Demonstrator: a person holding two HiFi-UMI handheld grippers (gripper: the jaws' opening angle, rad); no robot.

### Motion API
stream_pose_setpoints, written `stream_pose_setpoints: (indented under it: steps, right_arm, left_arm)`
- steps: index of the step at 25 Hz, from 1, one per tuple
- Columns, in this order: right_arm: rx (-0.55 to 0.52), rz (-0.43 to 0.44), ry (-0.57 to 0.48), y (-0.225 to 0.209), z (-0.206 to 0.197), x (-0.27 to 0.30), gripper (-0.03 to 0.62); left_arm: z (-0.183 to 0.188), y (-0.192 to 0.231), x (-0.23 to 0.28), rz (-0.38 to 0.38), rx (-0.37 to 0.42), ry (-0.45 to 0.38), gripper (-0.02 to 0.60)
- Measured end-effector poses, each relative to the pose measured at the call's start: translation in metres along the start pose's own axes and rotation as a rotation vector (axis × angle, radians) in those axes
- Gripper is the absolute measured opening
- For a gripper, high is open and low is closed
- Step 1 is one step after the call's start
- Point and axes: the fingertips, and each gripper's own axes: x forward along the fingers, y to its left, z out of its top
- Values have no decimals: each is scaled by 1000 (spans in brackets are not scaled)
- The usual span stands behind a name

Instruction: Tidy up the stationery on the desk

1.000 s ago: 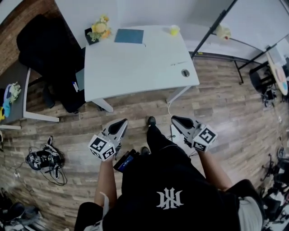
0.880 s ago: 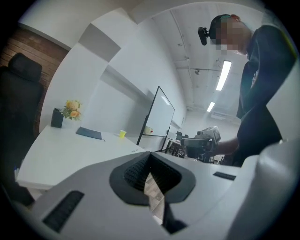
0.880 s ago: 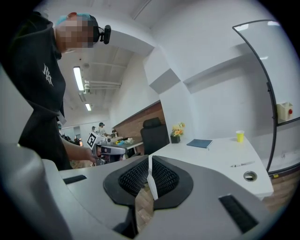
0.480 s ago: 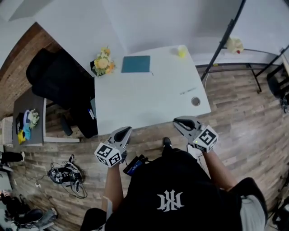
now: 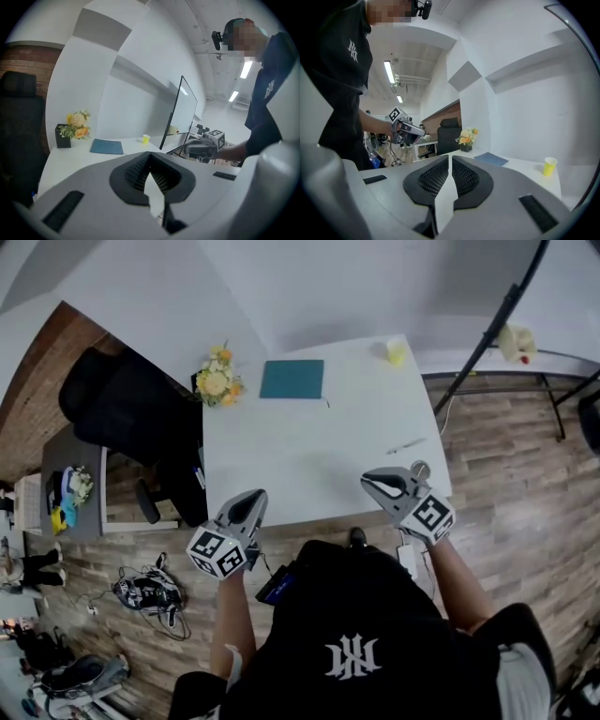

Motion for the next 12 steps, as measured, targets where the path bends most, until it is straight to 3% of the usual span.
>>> stream_pose_setpoints:
  steps: [12]
  right_arm:
    - [-7,-58,44,-85,16,58,46]
  left_arm:
    - [5,75,76,31,-61,33,-3]
